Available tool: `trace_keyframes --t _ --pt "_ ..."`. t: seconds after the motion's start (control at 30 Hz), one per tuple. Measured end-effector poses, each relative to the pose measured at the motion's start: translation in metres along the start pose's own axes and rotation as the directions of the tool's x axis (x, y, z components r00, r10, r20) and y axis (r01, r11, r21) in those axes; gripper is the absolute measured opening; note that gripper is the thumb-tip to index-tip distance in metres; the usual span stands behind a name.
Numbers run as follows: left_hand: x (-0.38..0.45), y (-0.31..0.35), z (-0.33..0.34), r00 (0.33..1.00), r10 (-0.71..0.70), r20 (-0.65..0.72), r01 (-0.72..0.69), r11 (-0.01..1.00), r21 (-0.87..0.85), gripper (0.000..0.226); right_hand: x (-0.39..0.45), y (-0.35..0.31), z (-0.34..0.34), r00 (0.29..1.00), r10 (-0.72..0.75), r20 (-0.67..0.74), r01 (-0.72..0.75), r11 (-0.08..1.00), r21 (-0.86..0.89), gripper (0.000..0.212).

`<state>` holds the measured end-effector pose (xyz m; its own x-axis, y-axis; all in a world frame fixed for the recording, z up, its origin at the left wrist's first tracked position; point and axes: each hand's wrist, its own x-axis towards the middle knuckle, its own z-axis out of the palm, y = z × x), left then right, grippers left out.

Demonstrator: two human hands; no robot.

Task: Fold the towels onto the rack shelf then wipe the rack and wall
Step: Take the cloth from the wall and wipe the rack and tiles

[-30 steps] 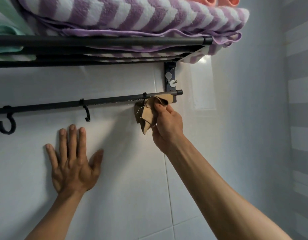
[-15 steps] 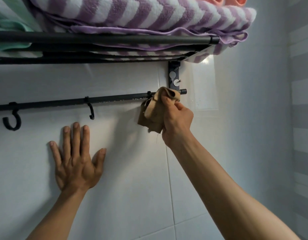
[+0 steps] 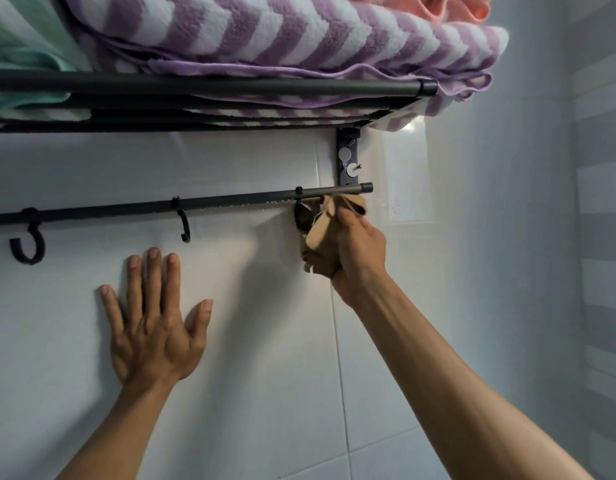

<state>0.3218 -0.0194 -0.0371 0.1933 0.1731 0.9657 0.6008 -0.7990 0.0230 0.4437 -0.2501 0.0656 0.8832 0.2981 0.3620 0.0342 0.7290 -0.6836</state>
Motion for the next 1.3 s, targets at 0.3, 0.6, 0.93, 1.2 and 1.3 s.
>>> trace_keyframes --t 0.3,0.6,0.93,1.2,1.3 --pt "0.000 0.001 0.000 1.000 0.001 -0.008 -0.001 1.000 -0.004 0.080 -0.001 0.002 0.010 0.999 0.010 -0.046 -0.011 1.000 -0.029 0.015" --pt "0.000 -0.001 0.001 1.000 0.005 -0.015 -0.005 1.000 0.002 0.080 0.000 -0.007 0.010 0.986 -0.074 -0.149 0.085 0.994 0.065 0.020" --pt "0.000 -0.003 0.002 1.000 0.011 -0.014 -0.011 1.000 0.010 0.079 -0.032 0.026 0.005 0.986 0.018 -0.169 0.038 0.946 0.322 0.032" --pt "-0.001 -0.008 0.003 0.999 0.042 0.004 -0.042 0.998 0.044 0.080 -0.088 0.065 0.033 0.964 0.231 0.128 -0.264 0.877 0.403 0.042" --pt "-0.001 -0.009 0.002 0.998 0.056 -0.012 -0.055 0.997 0.061 0.078 -0.084 0.053 0.057 0.964 0.226 0.142 -0.264 0.883 0.388 0.043"
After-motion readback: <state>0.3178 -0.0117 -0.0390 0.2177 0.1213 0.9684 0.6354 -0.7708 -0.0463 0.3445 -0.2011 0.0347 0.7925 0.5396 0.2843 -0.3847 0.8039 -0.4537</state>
